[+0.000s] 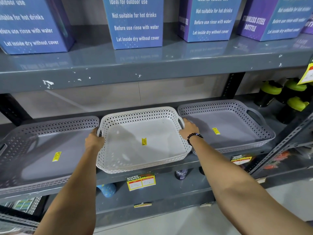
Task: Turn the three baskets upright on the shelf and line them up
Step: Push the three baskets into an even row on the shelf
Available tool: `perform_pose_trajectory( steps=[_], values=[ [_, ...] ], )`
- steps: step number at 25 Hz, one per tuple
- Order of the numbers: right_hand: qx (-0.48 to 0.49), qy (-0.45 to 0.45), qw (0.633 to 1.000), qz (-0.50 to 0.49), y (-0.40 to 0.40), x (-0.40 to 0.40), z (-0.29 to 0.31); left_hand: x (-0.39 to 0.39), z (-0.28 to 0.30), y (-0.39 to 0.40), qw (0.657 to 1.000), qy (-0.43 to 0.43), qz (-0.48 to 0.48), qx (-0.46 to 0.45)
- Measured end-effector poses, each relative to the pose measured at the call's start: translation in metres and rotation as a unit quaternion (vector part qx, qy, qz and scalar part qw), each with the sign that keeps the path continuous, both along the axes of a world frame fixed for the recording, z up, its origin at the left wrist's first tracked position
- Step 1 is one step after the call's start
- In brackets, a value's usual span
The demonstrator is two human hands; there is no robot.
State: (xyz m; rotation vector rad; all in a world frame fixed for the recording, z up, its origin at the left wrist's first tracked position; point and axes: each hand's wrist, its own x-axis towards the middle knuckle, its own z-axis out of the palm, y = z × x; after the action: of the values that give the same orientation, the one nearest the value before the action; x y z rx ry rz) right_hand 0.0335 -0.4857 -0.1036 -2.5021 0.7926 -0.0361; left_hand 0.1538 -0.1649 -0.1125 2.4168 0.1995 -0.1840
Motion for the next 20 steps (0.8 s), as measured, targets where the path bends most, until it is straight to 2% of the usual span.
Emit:
perform_pose_trajectory(
  steps=[10,20],
  values=[
    [0.001,-0.001,1.0,0.009,0.0,-0.001,0.001,-0.004,0.001,0.0,1.0,-0.005,-0.002,0.001],
    [-0.022,0.014,0.999,0.022,-0.006,0.006,-0.008,-0.022,0.02,-0.002,0.998,-0.023,-0.019,0.051]
  ],
)
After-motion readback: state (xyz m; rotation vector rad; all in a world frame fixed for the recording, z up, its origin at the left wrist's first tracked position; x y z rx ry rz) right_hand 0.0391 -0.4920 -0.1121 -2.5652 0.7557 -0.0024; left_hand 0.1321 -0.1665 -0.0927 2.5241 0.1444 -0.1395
